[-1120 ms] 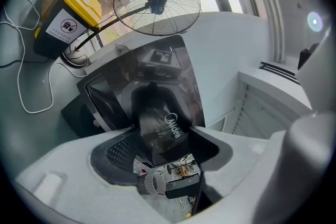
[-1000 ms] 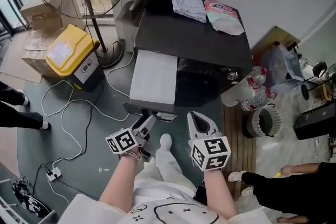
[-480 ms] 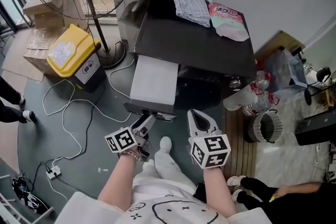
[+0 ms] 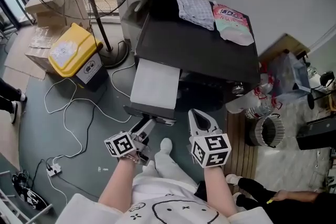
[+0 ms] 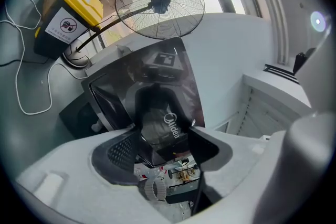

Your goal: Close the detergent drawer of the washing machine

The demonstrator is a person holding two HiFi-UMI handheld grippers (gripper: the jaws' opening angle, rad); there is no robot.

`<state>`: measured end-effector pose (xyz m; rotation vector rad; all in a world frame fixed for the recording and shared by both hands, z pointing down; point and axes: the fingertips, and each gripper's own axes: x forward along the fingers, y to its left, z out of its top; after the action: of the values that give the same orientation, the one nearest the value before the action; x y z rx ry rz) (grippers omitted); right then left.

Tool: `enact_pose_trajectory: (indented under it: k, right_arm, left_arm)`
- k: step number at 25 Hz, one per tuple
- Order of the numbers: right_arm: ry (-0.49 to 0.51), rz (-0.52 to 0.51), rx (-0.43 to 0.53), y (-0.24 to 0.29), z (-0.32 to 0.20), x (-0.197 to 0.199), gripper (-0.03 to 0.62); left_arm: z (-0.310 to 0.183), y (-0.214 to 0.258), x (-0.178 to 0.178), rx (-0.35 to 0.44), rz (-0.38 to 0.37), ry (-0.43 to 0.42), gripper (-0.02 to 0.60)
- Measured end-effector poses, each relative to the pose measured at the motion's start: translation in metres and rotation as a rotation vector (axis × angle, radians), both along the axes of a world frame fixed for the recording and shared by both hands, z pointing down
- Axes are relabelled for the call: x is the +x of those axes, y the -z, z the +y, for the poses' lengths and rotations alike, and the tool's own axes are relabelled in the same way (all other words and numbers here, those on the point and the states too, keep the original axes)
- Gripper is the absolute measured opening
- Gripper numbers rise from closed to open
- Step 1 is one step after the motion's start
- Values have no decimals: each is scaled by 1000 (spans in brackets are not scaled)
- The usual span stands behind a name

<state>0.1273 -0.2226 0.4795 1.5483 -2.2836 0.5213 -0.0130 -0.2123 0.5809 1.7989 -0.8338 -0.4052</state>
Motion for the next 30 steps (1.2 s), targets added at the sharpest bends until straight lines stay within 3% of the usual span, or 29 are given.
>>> enact_pose_trajectory:
  k: [30]
  right_arm:
    - [21, -11, 1, -1, -31, 21, -6]
  left_arm:
    - [-49, 2, 6, -16, -18, 40, 287]
